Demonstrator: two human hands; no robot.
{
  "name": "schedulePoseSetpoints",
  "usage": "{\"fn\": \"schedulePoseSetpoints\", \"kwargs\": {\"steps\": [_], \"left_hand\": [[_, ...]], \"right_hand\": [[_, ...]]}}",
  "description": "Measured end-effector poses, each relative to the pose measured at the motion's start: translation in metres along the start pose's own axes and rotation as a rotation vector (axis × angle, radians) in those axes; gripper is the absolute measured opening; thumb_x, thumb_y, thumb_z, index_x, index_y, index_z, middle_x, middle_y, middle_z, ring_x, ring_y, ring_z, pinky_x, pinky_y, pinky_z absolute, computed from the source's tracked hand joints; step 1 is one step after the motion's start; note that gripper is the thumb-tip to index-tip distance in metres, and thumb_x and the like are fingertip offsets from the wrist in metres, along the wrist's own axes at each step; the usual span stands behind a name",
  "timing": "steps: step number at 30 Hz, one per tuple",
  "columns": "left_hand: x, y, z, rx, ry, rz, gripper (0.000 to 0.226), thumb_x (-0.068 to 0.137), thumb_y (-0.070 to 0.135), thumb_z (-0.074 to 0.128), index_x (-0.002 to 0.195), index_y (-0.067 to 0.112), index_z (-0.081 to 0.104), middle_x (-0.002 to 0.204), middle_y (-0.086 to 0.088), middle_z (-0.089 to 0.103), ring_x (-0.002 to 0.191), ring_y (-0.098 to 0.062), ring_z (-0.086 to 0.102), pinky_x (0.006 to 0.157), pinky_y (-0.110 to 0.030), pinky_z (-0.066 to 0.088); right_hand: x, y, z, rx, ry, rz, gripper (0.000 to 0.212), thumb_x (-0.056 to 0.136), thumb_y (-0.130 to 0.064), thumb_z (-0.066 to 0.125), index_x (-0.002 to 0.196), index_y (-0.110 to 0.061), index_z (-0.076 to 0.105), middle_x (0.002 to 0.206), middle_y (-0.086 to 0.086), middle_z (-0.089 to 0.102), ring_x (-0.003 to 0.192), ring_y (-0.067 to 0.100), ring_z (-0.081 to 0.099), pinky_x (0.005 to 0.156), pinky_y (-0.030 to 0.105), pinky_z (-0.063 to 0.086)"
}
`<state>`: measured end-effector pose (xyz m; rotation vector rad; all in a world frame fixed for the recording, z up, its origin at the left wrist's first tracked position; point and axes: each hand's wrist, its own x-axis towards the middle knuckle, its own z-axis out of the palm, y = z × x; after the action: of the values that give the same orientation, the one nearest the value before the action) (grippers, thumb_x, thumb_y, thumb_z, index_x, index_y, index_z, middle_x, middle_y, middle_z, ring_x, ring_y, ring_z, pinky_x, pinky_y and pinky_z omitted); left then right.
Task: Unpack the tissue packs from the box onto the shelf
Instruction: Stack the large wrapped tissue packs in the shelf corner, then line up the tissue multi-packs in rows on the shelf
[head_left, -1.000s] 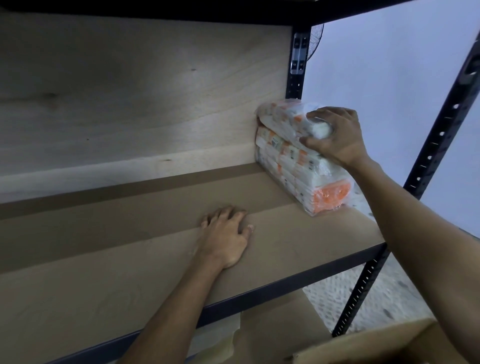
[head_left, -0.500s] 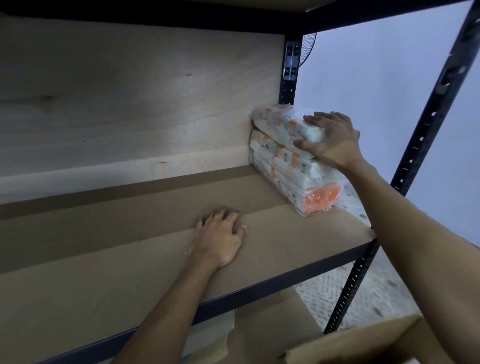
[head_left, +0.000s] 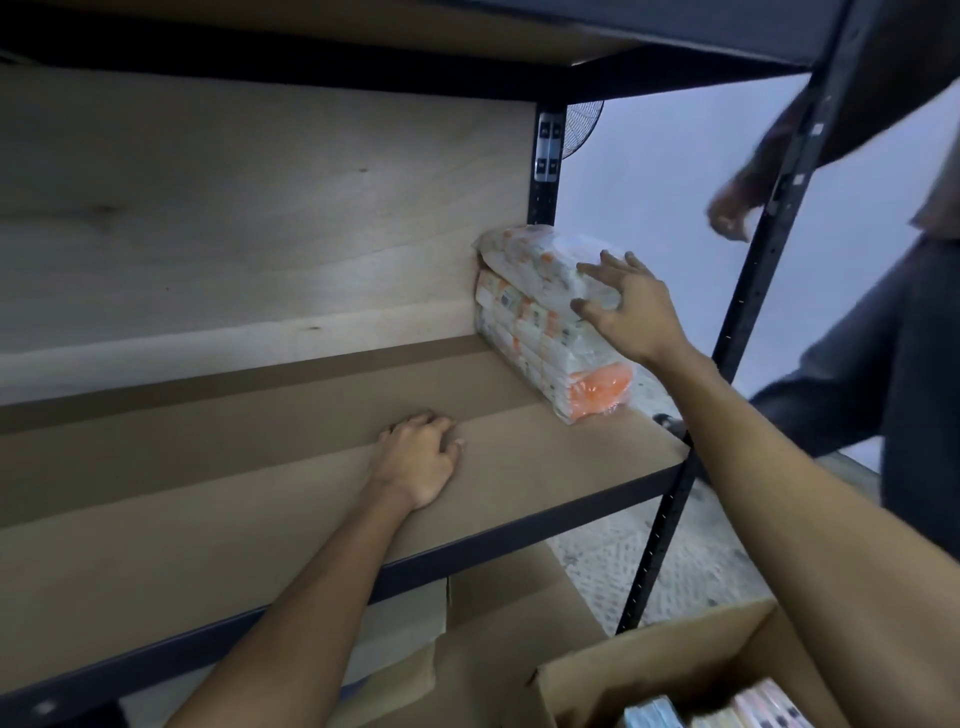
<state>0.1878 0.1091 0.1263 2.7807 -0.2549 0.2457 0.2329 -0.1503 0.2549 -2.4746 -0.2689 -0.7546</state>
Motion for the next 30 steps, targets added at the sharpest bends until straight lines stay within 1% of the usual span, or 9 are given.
{"fn": "schedulePoseSetpoints", "kwargs": {"steps": [3,10,13,15,18,20,22,26,30], "left_hand": [[-0.010,0.003,-0.005,-0.055,0.006,0.039,0.038,0.097,0.038,0.043,0.127,0.022,0.059,0.136,-0.001,0.055,0.121,-0.025,0.052,0.104,-0.034,0.039],[-0.045,0.029,-0.003,-0.165,0.041,0.119,0.033,0.096,0.035,0.049,0.123,0.023,0.063,0.133,0.004,0.059,0.124,-0.019,0.051,0.107,-0.032,0.037],[-0.068,0.054,0.003,-0.223,0.092,0.184,0.032,0.094,0.032,0.051,0.123,0.023,0.063,0.132,0.003,0.059,0.125,-0.020,0.050,0.108,-0.033,0.036],[-0.087,0.074,0.009,-0.246,0.118,0.242,0.033,0.095,0.028,0.051,0.125,0.021,0.062,0.134,0.002,0.058,0.129,-0.020,0.046,0.111,-0.035,0.031],[-0.120,0.103,0.025,-0.260,0.136,0.327,0.033,0.096,0.026,0.051,0.127,0.021,0.060,0.138,0.003,0.053,0.137,-0.016,0.035,0.117,-0.031,0.014],[-0.141,0.118,0.044,-0.282,0.101,0.347,0.033,0.096,0.025,0.051,0.128,0.022,0.059,0.140,0.006,0.051,0.138,-0.013,0.032,0.115,-0.026,0.007],[-0.159,0.128,0.070,-0.326,0.040,0.336,0.033,0.096,0.025,0.051,0.127,0.023,0.058,0.138,0.007,0.051,0.136,-0.012,0.033,0.112,-0.022,0.009],[-0.188,0.138,0.128,-0.333,-0.139,0.240,0.036,0.096,0.029,0.049,0.132,0.024,0.053,0.140,0.004,0.049,0.133,-0.015,0.036,0.112,-0.034,0.026],[-0.201,0.141,0.175,-0.314,-0.283,0.097,0.042,0.094,0.034,0.050,0.134,0.023,0.051,0.139,-0.001,0.050,0.130,-0.023,0.043,0.110,-0.038,0.034]], "right_hand": [[-0.019,-0.003,-0.006,-0.012,-0.027,0.001,0.048,0.087,-0.036,0.061,0.133,-0.028,0.054,0.151,0.006,0.038,0.146,0.022,0.019,0.115,0.037,0.020],[-0.086,-0.008,-0.021,0.040,-0.055,0.001,0.037,0.087,-0.031,0.063,0.123,-0.023,0.064,0.141,0.003,0.052,0.131,0.019,0.045,0.110,0.033,0.030],[-0.121,-0.006,-0.023,0.070,-0.051,0.029,0.034,0.087,-0.029,0.065,0.120,-0.021,0.066,0.134,0.000,0.058,0.127,0.015,0.049,0.104,0.020,0.029],[-0.147,-0.002,-0.023,0.090,-0.043,0.049,0.031,0.087,-0.029,0.065,0.117,-0.022,0.068,0.128,-0.002,0.062,0.123,0.013,0.052,0.100,0.016,0.030],[-0.191,0.009,-0.021,0.100,-0.049,0.077,0.026,0.086,-0.029,0.064,0.111,-0.021,0.069,0.120,-0.003,0.067,0.116,0.013,0.057,0.099,0.021,0.037],[-0.220,0.022,-0.016,0.087,-0.050,0.105,0.024,0.086,-0.028,0.065,0.108,-0.019,0.071,0.117,-0.002,0.068,0.111,0.013,0.059,0.094,0.019,0.038],[-0.248,0.036,-0.009,0.070,-0.089,0.150,0.025,0.087,-0.029,0.063,0.109,-0.018,0.070,0.118,-0.002,0.067,0.113,0.014,0.058,0.094,0.021,0.037],[-0.300,0.071,0.010,0.046,-0.224,0.248,0.027,0.088,-0.030,0.063,0.112,-0.018,0.068,0.121,-0.001,0.066,0.118,0.015,0.056,0.097,0.023,0.036],[-0.340,0.107,0.031,0.065,-0.340,0.359,0.028,0.086,-0.031,0.066,0.111,-0.019,0.068,0.120,0.000,0.067,0.118,0.017,0.057,0.100,0.027,0.039]]}}
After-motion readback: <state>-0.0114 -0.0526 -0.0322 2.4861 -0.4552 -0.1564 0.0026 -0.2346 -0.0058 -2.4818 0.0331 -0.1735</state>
